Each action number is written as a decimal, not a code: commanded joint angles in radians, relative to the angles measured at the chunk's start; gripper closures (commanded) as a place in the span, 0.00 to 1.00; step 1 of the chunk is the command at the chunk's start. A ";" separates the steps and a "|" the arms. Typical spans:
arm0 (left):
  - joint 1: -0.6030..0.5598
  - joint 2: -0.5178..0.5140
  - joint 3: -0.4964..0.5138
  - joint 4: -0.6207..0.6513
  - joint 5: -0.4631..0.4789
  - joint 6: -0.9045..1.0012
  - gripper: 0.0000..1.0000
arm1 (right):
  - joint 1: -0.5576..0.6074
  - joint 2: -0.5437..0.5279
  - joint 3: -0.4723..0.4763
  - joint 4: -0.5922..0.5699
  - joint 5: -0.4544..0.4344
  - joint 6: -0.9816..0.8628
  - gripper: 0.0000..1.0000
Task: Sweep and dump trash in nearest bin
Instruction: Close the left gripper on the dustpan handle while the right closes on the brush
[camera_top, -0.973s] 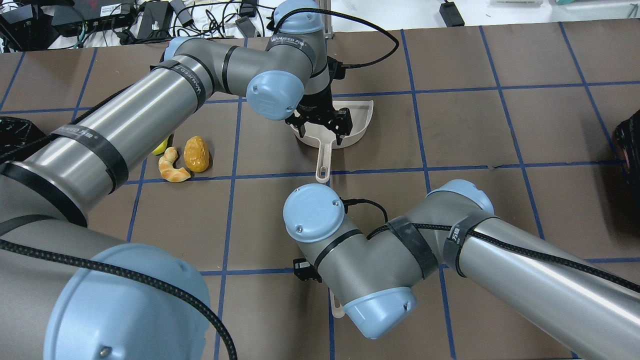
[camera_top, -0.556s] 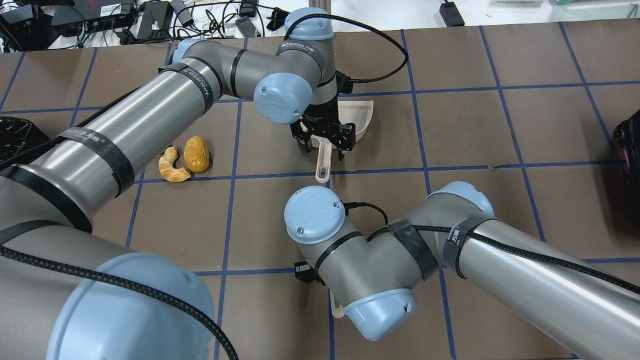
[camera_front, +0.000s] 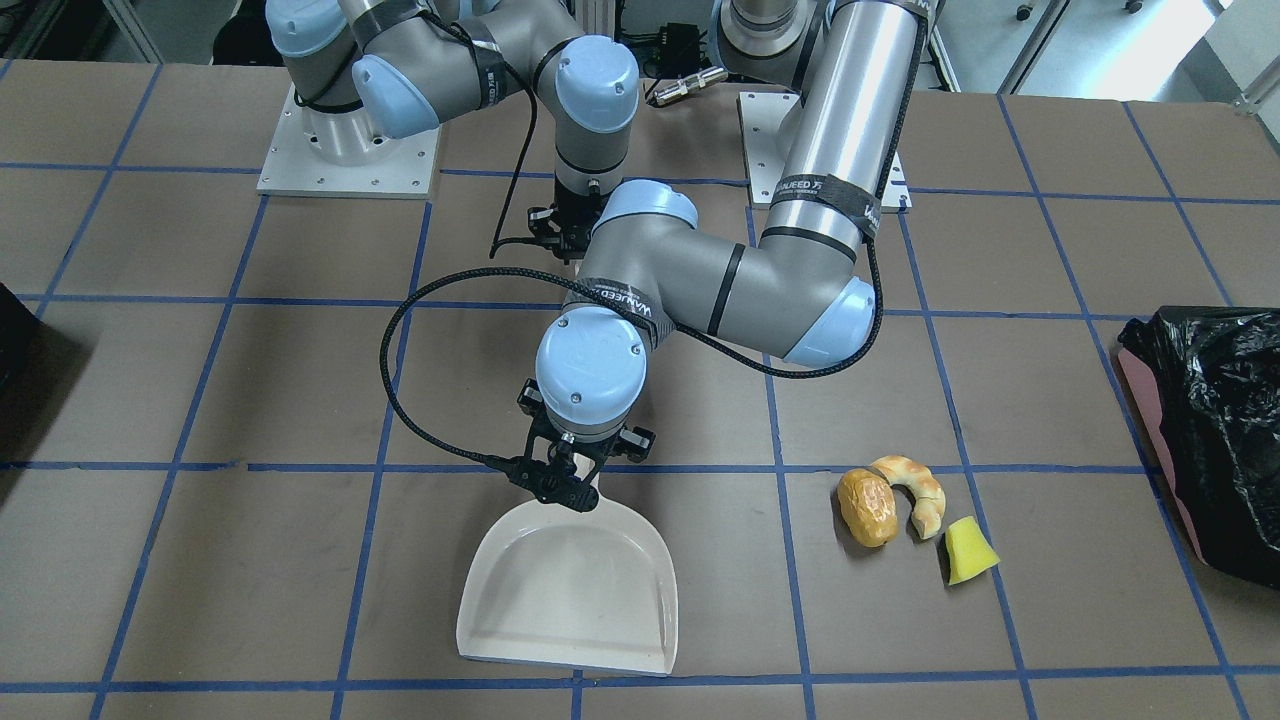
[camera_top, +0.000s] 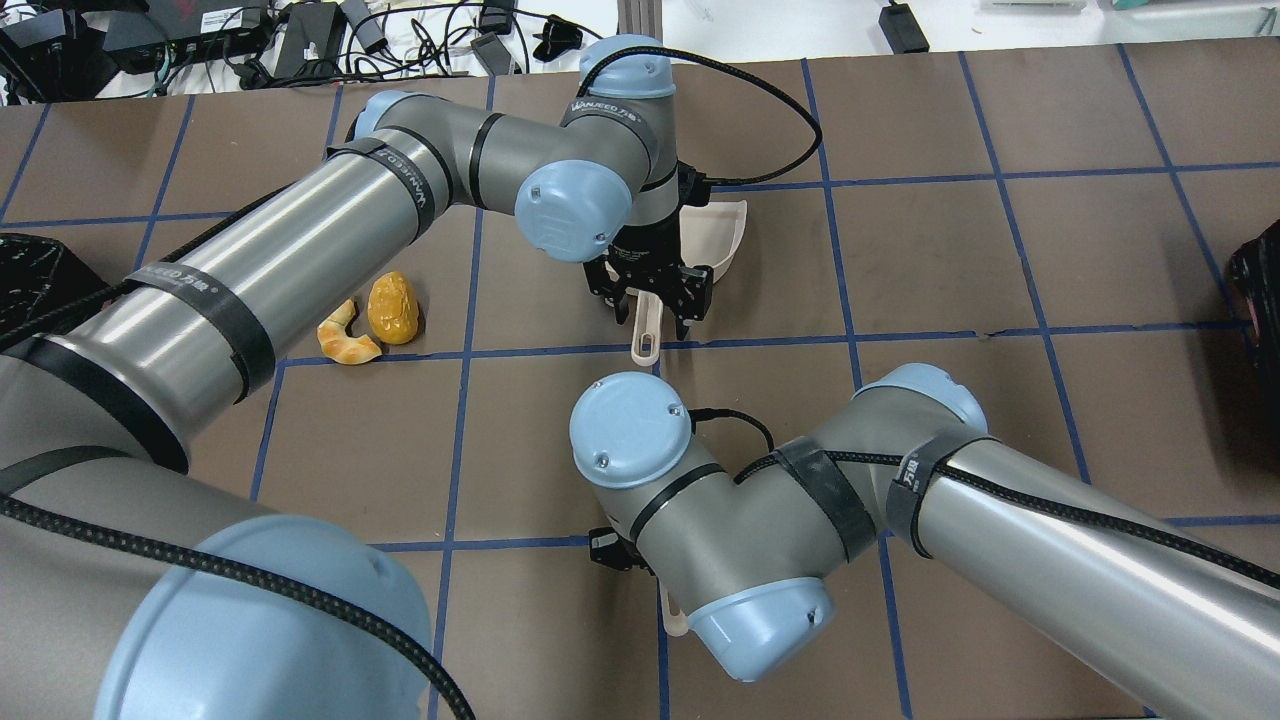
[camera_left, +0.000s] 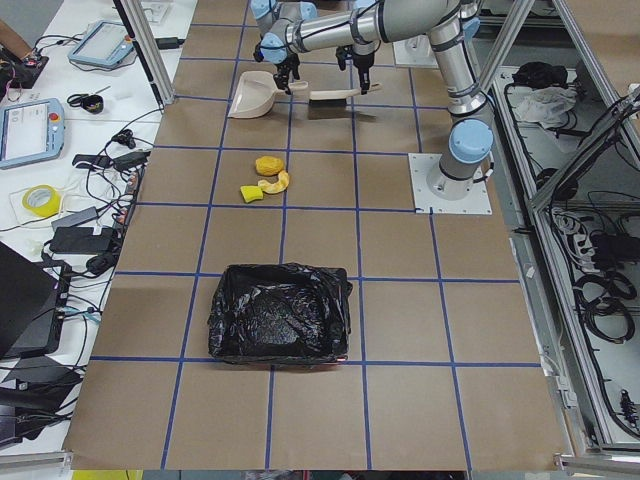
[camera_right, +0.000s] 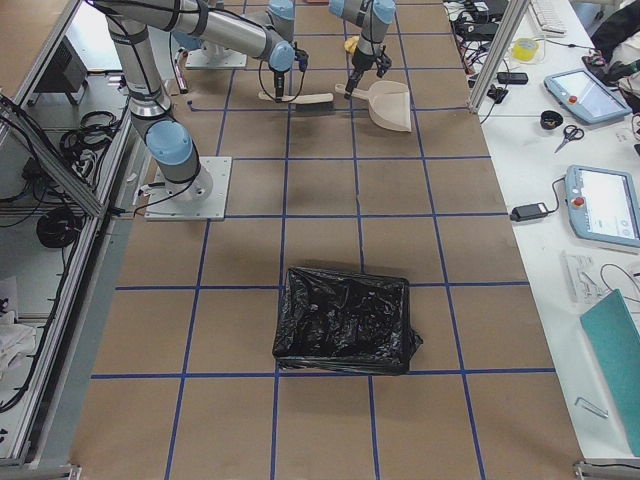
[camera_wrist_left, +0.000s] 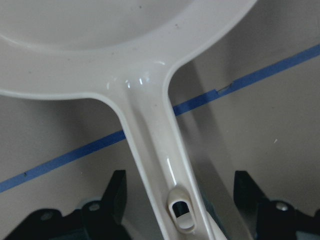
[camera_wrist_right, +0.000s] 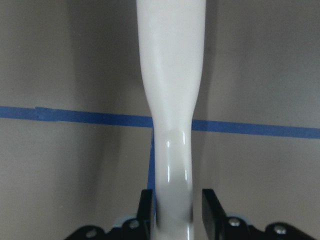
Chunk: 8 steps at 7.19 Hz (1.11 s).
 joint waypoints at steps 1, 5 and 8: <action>-0.002 0.003 -0.003 -0.009 0.000 0.000 0.93 | 0.006 0.000 0.002 0.003 0.004 0.001 0.56; 0.003 0.037 0.011 -0.006 0.012 0.003 1.00 | 0.012 0.029 -0.001 -0.001 0.001 0.022 0.92; 0.152 0.081 0.120 -0.034 0.071 0.292 1.00 | 0.012 0.020 -0.012 -0.009 -0.005 0.025 1.00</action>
